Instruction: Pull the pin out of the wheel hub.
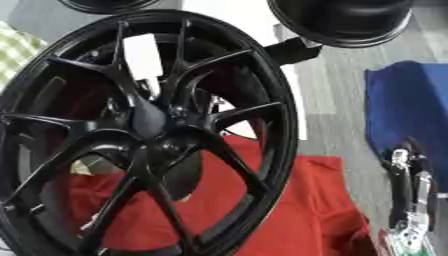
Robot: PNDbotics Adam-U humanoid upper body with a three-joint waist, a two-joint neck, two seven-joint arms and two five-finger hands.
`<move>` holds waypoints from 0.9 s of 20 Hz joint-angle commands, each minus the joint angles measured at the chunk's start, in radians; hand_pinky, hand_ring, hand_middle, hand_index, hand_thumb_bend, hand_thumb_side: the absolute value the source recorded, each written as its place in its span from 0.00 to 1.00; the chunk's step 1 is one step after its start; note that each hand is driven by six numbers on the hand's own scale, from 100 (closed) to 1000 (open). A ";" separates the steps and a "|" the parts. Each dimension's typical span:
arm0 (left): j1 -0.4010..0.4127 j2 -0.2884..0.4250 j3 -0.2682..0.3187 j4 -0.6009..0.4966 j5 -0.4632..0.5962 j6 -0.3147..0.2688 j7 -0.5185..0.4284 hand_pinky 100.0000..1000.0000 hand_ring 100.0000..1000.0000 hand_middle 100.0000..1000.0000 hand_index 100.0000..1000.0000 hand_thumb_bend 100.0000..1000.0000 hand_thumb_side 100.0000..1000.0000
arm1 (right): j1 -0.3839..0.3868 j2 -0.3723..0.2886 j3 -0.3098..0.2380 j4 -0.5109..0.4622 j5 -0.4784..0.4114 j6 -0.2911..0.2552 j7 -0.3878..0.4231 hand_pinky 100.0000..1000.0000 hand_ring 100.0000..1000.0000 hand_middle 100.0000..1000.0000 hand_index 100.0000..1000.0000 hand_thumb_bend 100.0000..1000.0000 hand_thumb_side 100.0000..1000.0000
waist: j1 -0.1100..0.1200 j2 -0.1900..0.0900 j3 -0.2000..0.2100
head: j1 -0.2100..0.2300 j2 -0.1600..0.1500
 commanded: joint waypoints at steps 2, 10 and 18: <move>-0.016 0.017 0.013 -0.045 0.033 0.023 0.046 0.85 0.76 0.66 0.83 0.00 0.69 | -0.004 -0.016 0.000 -0.010 -0.008 -0.002 0.003 0.71 0.70 0.59 0.90 0.00 0.73 | 0.005 -0.020 -0.002 | 0.002 -0.017; -0.021 0.024 -0.023 -0.092 0.063 -0.010 -0.042 0.98 0.87 0.80 0.91 0.03 1.00 | -0.007 -0.021 0.002 -0.008 -0.013 -0.002 0.006 0.71 0.70 0.59 0.90 0.00 0.73 | 0.008 -0.020 -0.007 | 0.004 -0.024; -0.029 0.032 -0.006 -0.106 -0.058 0.025 0.006 0.79 0.66 0.52 0.69 0.00 0.73 | -0.005 -0.020 0.002 -0.007 -0.014 -0.001 0.008 0.71 0.70 0.59 0.90 0.00 0.73 | 0.008 -0.021 -0.005 | 0.006 -0.024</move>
